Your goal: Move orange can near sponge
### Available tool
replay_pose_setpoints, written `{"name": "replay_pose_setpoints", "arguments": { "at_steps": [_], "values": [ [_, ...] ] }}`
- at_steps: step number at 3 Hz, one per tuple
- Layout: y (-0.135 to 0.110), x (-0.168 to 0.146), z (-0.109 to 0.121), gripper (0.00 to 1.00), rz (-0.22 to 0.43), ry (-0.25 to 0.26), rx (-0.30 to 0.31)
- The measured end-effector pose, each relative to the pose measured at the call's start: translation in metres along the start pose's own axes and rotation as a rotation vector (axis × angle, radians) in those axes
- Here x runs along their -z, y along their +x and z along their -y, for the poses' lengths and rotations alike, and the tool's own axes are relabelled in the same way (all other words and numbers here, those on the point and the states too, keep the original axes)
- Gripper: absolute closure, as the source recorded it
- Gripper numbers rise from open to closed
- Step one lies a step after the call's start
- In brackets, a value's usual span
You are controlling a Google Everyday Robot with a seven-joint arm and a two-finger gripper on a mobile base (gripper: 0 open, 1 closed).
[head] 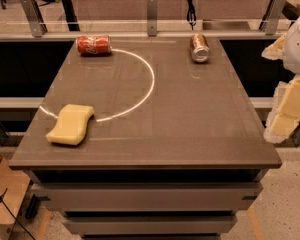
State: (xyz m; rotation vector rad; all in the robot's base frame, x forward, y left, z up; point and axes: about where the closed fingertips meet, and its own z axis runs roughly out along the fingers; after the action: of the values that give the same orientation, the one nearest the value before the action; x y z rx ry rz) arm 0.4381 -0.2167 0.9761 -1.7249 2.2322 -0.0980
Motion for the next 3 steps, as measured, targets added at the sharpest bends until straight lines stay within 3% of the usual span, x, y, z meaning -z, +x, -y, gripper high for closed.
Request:
{"name": "replay_pose_setpoints", "arguments": {
  "at_steps": [2, 3],
  "values": [
    [0.000, 0.001, 0.005, 0.00, 0.019, 0.009, -0.010],
    [0.000, -0.004, 0.021, 0.00, 0.015, -0.013, -0.053]
  ]
}}
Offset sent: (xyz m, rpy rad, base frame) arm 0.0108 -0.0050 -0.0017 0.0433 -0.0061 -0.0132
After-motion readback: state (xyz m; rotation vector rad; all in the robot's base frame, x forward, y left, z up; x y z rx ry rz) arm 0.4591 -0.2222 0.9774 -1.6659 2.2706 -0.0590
